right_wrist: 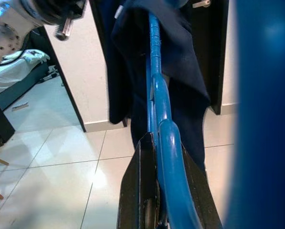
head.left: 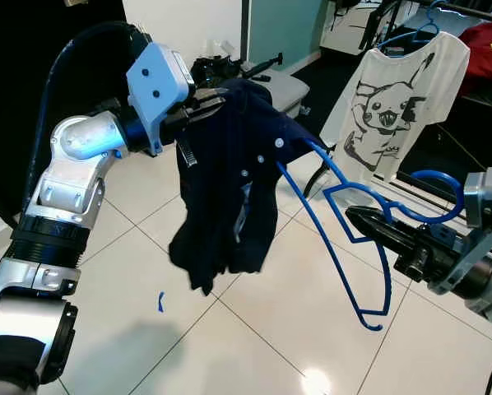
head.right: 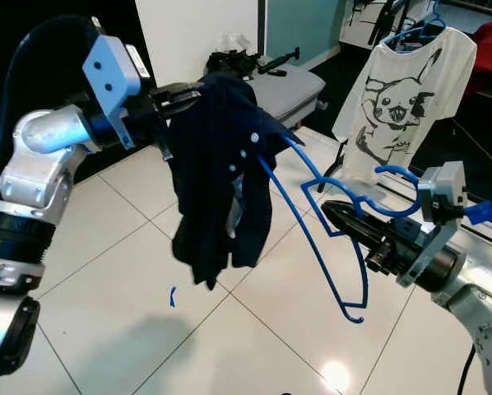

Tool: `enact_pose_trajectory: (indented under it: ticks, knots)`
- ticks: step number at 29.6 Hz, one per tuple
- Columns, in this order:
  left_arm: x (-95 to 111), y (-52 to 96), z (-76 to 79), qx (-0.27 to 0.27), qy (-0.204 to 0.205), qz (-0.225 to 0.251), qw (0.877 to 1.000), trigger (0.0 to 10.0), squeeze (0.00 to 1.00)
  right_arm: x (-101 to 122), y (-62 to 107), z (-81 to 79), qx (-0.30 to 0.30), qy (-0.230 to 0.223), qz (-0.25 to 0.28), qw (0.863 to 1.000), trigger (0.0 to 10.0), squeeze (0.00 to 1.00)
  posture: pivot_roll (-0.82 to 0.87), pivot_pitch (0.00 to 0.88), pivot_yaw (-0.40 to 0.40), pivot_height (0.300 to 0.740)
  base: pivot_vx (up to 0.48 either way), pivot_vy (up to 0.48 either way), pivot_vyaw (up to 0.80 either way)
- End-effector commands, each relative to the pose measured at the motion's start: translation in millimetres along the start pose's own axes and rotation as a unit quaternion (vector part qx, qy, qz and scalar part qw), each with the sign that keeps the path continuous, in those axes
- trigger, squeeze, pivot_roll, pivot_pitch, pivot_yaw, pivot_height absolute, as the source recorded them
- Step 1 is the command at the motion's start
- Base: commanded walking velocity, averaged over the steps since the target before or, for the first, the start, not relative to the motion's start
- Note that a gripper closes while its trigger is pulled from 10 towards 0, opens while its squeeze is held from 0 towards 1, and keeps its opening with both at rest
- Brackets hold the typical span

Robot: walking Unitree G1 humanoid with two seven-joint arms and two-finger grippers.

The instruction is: Hang hanger

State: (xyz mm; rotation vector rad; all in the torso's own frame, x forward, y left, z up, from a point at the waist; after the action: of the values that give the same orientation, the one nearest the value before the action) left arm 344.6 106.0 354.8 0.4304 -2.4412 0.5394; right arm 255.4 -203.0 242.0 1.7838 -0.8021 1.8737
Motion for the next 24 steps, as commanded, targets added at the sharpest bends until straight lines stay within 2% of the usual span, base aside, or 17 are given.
enact_pose_trajectory:
  ticks: [1,3,14,17,18,20,22,24]
  knots:
    - [19,-3.7,-3.6,-0.015,-0.021,0.028,0.999,10.0,0.00,2,-1.1,0.4,-0.001,0.005,0.005,1.000,10.0,0.00,0.01,0.113,0.029,0.740,0.000,0.000,0.00]
    - [29,-1.4,-8.2,-0.029,-0.036,0.037,0.998,10.0,0.00,3,-2.0,2.4,-0.005,0.007,0.008,1.000,10.0,0.00,0.01,0.112,0.028,0.740,0.000,0.000,0.00]
    - [37,1.1,-6.8,-0.048,-0.039,0.047,0.997,10.0,0.00,6,-3.5,4.3,-0.009,0.006,0.018,1.000,10.0,0.00,0.01,0.112,0.025,0.740,0.000,0.000,0.00]
    - [27,2.9,0.7,-0.065,-0.030,0.027,0.997,10.0,0.00,12,-5.5,1.9,0.000,0.000,0.043,0.999,10.0,0.00,0.01,0.113,0.025,0.740,0.000,0.000,0.00]
    - [18,5.0,4.4,-0.073,-0.027,0.009,0.997,10.0,0.00,17,-5.9,0.5,0.005,-0.004,0.057,0.998,10.0,0.00,0.01,0.114,0.026,0.740,0.000,0.000,0.00]
    - [18,5.0,4.4,-0.073,-0.027,0.009,0.997,10.0,0.00,17,-5.9,0.5,0.005,-0.004,0.057,0.998,10.0,0.00,0.01,0.114,0.026,0.740,0.000,0.000,0.00]
    - [4,9.7,8.8,-0.081,-0.020,-0.022,0.996,10.0,0.00,23,-5.1,-0.9,0.010,-0.009,0.079,0.997,10.0,0.00,0.01,0.116,0.028,0.740,0.000,0.000,0.00]
    - [-2,11.9,10.0,-0.082,-0.016,-0.034,0.996,10.0,0.00,26,-4.2,-0.9,0.010,-0.011,0.088,0.996,10.0,0.00,0.01,0.116,0.028,0.740,0.000,0.000,0.00]
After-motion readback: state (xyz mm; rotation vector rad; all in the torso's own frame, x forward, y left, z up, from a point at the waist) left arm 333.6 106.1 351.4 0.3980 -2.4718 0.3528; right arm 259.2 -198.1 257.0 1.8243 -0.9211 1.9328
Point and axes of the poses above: a point about 5 cm out from each wrist's last joint towards the gripper, its own y axis pointing back from the gripper into the wrist, its own x axis along the axis of the wrist's last joint, z = x × y, the point moved 3 cm from there along -y, pointing out of the wrist towards the gripper, and after that the axes turned 1 degree about y, right-handed, at the moved point
